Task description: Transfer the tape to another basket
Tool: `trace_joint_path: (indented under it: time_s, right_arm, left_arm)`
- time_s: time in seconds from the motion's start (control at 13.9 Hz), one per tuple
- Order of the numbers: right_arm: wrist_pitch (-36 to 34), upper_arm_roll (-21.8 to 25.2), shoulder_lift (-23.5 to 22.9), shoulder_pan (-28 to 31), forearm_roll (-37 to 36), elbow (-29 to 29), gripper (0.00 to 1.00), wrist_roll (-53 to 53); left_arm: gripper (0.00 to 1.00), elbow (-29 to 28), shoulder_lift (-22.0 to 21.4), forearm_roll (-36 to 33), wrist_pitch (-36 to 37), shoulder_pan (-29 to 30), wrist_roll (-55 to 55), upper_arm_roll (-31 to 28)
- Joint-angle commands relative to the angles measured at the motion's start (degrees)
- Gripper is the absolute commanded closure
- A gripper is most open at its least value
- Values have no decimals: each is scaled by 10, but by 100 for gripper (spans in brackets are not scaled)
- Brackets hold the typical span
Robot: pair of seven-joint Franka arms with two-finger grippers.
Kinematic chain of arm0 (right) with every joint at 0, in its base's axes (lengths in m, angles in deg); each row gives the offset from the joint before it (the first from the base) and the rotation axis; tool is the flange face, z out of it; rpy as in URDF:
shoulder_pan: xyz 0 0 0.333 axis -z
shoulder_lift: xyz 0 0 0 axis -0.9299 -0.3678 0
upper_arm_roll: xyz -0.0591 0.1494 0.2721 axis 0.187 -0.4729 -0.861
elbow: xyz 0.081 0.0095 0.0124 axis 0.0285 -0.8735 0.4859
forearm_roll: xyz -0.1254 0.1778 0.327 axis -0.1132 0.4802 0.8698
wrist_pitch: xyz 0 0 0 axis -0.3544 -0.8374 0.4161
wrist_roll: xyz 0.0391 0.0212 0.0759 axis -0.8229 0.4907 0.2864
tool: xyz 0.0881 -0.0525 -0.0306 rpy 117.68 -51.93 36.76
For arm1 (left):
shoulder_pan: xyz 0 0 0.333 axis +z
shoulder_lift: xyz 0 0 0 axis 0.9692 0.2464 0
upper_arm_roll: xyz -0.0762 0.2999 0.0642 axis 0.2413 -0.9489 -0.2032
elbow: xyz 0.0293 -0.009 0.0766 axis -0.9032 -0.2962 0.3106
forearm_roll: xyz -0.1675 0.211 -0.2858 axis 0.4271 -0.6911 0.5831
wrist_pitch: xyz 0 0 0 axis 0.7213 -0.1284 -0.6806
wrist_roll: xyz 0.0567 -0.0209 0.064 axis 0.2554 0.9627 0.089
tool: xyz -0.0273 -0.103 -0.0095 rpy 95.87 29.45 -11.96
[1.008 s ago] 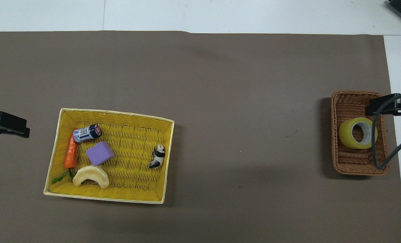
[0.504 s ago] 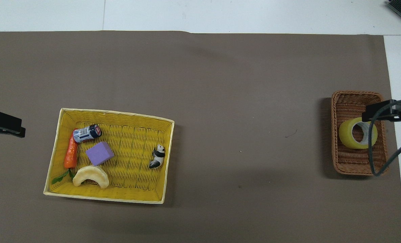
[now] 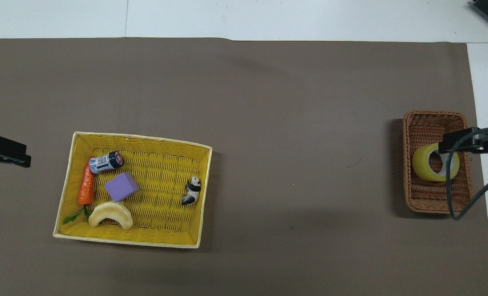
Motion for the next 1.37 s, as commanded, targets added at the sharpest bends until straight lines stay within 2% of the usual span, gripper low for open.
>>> trace_joint_path:
  time_s: [0.0,0.36,0.65,1.3]
  right_arm:
    - [6,-5,19,3,4,-23,0,-12]
    - [20,-6,18,3,5,-22,0,-9]
    - [3,-6,-11,4,2,22,0,-6]
    - [3,-5,-8,4,8,18,0,-11]
  left_arm:
    - [0,-10,-12,3,4,3,6,0]
    - [0,-10,-12,3,4,2,6,0]
    - [0,-10,-12,3,4,2,6,0]
    - [0,-10,-13,3,4,3,6,0]
